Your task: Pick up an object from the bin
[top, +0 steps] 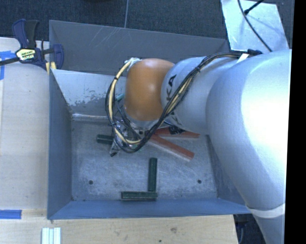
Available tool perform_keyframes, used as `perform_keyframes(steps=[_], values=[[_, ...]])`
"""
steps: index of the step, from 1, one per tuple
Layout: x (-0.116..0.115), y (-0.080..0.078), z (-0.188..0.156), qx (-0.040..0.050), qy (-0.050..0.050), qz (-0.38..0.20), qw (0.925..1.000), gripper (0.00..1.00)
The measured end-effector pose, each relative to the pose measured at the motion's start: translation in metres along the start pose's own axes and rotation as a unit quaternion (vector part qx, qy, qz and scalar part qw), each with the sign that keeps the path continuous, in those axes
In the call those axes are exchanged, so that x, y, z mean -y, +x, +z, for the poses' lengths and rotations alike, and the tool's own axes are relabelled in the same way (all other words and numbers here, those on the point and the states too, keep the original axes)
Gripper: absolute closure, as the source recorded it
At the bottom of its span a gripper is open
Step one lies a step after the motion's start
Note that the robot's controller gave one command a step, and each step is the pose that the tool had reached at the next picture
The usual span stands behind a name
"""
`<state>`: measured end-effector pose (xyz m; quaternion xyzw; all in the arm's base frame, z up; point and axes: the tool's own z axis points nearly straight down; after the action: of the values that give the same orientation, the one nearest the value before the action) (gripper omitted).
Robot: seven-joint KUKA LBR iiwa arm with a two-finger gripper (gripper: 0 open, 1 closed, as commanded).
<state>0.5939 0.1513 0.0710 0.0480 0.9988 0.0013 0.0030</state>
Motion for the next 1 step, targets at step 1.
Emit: perform_keyframes(steps=[1], values=[[0.0004, -0.0014, -0.0113, -0.0004, 0.001, 0.001, 1.0000, 1.00]])
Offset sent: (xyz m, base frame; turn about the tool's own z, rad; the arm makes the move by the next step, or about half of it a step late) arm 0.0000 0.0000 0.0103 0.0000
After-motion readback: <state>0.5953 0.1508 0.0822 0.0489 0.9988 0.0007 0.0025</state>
